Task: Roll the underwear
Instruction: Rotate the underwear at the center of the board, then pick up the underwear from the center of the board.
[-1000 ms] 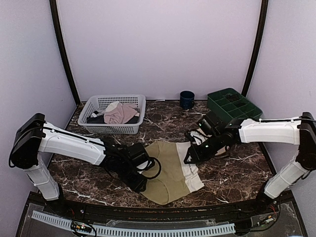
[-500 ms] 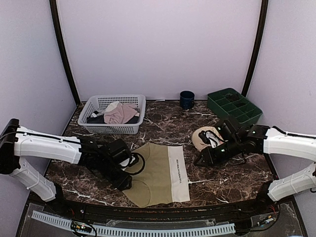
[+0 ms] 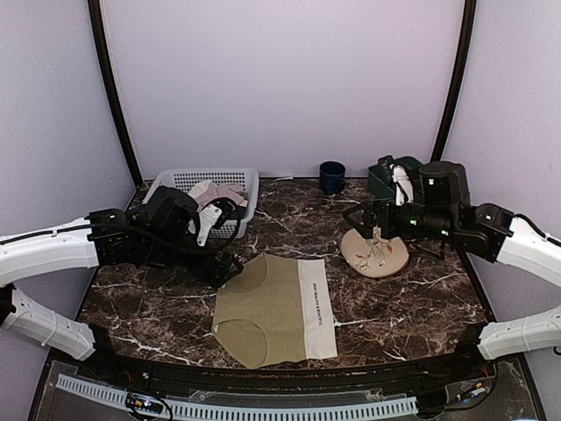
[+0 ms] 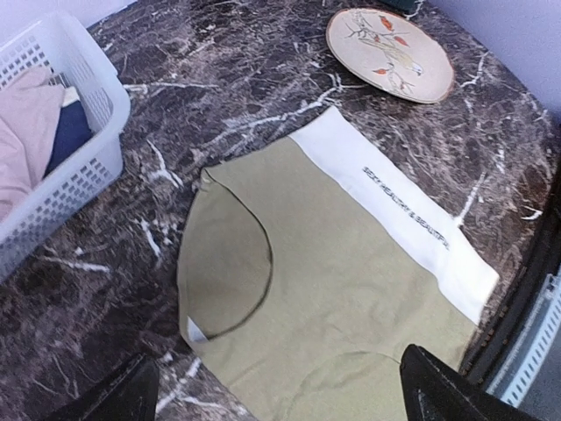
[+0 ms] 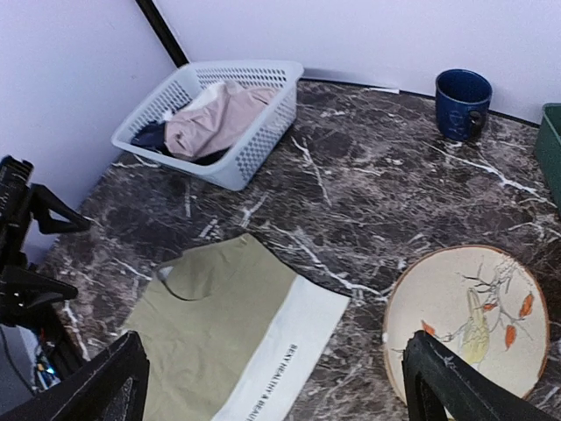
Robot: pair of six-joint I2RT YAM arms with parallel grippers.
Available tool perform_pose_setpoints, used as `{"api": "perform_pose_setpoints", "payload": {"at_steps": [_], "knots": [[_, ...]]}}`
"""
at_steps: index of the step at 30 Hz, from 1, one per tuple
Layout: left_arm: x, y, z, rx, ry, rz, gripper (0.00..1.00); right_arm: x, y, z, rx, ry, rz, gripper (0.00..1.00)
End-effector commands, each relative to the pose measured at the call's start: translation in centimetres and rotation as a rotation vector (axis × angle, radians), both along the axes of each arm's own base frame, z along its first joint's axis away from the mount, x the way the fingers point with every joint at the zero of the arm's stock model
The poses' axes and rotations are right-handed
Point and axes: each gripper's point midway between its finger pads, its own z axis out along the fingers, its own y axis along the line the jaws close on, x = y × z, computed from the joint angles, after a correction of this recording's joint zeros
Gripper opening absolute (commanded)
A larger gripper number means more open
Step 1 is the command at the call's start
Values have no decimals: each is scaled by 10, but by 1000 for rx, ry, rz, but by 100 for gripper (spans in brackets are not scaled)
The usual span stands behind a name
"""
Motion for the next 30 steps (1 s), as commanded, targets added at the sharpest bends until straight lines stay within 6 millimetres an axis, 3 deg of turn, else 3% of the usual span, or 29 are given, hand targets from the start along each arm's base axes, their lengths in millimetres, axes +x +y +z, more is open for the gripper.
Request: {"api": "perform_pose_setpoints", "payload": {"at_steps": [1,6,9,14,16,19,24,30], "knots": [[47,-7,-3,136,-40,0,99,42,18,-21,-192,-58,104,99],[59,-29,-17,8,69,-92,99,55,50,-97,-374,81,309,97],[62,-31,-32,-48,159,-109,99,58,69,-123,-390,129,428,94],[64,-36,-51,-99,242,-135,97,65,72,-173,-391,289,554,80],[67,-35,-56,-111,255,-124,96,74,70,-189,-360,355,563,70],[71,-33,-61,-129,269,-110,95,87,67,-206,-365,412,563,59],[79,-29,-71,-128,287,-85,94,102,63,-221,-357,453,553,51],[84,-30,-80,-115,297,-69,93,105,58,-241,-396,478,543,46]]}}
